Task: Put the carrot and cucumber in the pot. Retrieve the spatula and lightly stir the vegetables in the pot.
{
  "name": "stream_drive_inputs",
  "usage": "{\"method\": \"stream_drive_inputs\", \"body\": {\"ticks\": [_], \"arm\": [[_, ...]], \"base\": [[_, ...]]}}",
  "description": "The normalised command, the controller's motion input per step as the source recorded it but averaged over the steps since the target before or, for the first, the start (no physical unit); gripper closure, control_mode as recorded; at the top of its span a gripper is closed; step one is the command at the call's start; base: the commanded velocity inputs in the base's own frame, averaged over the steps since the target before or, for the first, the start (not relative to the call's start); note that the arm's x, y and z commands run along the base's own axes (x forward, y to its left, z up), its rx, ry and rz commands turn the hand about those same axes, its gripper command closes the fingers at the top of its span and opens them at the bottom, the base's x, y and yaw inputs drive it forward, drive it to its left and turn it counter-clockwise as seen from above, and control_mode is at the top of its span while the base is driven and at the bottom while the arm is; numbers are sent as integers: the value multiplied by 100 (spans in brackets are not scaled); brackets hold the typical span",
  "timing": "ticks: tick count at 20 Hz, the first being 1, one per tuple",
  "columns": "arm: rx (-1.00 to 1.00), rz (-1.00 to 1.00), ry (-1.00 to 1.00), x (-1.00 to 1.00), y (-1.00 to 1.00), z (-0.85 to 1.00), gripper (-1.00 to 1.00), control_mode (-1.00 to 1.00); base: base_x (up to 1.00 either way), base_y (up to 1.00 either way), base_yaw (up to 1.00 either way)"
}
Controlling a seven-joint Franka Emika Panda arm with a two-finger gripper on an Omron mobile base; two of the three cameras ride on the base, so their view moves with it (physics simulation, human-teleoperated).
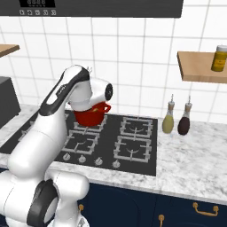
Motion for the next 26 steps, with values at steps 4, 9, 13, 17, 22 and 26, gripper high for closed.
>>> {"method": "stream_drive_inputs", "body": {"ticks": [4,9,13,17,22,26], "arm": [[-3,-4,7,31,8,0,100,-100],[-2,-5,13,57,0,-3,100,-100],[0,0,13,37,-20,-9,100,-100],[0,0,17,40,-25,-15,100,-100],[0,0,11,39,-9,-14,100,-100],[0,0,3,26,-12,-11,100,-100]], "base": [[0,0,0],[0,0,0],[0,0,0],[0,0,0],[0,0,0],[0,0,0]]}}
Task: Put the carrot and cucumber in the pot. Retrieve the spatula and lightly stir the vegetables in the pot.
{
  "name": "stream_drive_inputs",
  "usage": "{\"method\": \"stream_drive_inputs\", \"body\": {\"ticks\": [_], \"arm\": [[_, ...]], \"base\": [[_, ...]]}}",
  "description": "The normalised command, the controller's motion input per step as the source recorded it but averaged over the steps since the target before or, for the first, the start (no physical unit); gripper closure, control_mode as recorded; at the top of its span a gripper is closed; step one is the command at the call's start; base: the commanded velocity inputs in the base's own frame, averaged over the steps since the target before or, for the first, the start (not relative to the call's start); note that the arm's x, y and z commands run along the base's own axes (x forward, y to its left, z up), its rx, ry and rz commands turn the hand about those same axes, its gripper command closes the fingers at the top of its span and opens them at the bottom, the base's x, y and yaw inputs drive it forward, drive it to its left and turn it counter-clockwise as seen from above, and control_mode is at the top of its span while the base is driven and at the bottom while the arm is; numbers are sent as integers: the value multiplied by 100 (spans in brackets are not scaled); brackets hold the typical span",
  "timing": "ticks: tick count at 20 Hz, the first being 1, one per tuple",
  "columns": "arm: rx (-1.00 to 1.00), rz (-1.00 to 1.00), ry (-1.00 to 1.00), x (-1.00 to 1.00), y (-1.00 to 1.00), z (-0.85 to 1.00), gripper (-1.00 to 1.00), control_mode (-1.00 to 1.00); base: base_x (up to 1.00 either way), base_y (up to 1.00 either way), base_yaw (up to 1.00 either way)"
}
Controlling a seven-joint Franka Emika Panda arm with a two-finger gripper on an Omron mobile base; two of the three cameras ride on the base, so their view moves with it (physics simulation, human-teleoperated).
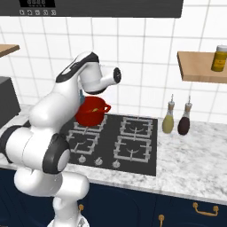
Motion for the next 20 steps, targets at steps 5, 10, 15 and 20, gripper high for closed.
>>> {"method": "stream_drive_inputs", "body": {"ticks": [5,10,15,20], "arm": [[0,0,1,29,-2,-8,100,-100],[0,0,0,29,0,-4,100,-100],[0,0,0,16,0,-7,100,-100],[0,0,0,2,0,-24,100,-100]], "base": [[0,0,0],[0,0,0],[0,0,0],[0,0,0]]}}
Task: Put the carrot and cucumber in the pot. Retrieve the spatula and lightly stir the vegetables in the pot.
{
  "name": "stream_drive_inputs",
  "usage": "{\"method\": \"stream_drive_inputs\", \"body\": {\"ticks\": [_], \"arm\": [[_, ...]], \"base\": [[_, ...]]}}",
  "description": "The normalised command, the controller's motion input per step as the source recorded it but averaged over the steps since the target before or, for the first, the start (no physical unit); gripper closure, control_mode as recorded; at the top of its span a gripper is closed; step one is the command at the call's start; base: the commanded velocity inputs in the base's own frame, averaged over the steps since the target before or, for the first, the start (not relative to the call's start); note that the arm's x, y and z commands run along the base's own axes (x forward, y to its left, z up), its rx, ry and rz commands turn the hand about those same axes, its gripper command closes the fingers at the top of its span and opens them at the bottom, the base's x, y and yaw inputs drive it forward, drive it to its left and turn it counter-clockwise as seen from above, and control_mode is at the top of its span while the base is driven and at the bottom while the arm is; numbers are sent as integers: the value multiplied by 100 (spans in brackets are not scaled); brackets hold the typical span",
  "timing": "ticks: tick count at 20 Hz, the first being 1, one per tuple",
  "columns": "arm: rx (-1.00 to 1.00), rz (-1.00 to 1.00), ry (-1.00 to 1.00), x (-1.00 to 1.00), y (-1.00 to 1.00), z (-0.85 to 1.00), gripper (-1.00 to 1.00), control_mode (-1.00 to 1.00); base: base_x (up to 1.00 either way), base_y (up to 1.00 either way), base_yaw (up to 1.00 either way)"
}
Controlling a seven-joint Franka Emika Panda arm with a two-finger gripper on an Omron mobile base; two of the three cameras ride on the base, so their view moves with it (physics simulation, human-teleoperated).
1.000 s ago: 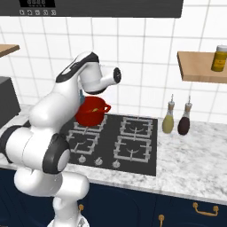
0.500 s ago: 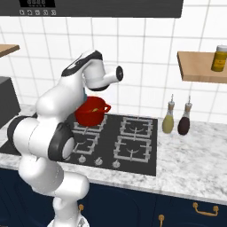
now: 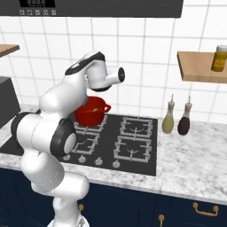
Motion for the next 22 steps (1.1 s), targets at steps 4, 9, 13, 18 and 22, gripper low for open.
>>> {"method": "stream_drive_inputs", "body": {"ticks": [4,9,13,18,22], "arm": [[-1,0,2,0,0,-32,100,-100],[-3,0,11,20,0,-15,100,-100],[-3,0,12,38,0,-11,100,-100],[0,0,2,34,-1,-5,100,-100],[0,0,0,29,0,-7,100,-100]], "base": [[0,0,0],[0,0,0],[0,0,0],[0,0,0],[0,0,0]]}}
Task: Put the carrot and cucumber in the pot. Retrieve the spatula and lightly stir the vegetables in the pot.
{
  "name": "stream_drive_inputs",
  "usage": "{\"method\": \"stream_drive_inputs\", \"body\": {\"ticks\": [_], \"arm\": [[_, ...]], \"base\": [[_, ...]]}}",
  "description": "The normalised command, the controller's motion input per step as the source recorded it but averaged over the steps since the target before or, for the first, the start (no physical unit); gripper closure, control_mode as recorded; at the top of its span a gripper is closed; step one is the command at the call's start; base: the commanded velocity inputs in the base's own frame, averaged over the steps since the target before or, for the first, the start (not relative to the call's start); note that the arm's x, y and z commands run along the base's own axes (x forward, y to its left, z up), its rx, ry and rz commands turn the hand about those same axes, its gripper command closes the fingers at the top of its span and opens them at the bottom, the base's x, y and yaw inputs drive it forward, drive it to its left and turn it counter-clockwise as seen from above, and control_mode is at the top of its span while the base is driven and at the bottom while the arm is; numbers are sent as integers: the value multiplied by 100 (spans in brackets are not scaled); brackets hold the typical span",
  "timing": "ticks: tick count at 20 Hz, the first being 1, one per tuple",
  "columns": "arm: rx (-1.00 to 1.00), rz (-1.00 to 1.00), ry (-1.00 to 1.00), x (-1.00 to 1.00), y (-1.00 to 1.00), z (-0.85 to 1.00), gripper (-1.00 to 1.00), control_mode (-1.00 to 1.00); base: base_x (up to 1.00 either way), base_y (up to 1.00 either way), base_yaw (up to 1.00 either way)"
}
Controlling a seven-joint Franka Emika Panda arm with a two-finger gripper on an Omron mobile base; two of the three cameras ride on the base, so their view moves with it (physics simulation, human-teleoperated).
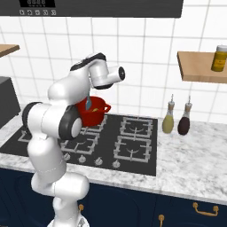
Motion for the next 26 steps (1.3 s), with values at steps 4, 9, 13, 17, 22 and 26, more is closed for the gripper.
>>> {"method": "stream_drive_inputs", "body": {"ticks": [4,9,13,17,22,26], "arm": [[0,0,0,39,0,-29,100,-100],[0,0,0,35,0,-31,100,-100],[0,0,1,30,0,-32,100,-100],[0,0,1,29,0,-31,100,-100],[0,0,0,22,0,-26,100,-100],[0,0,0,0,-14,-13,100,-100]], "base": [[0,0,0],[0,0,0],[0,0,0],[0,0,0],[0,0,0],[0,0,0]]}}
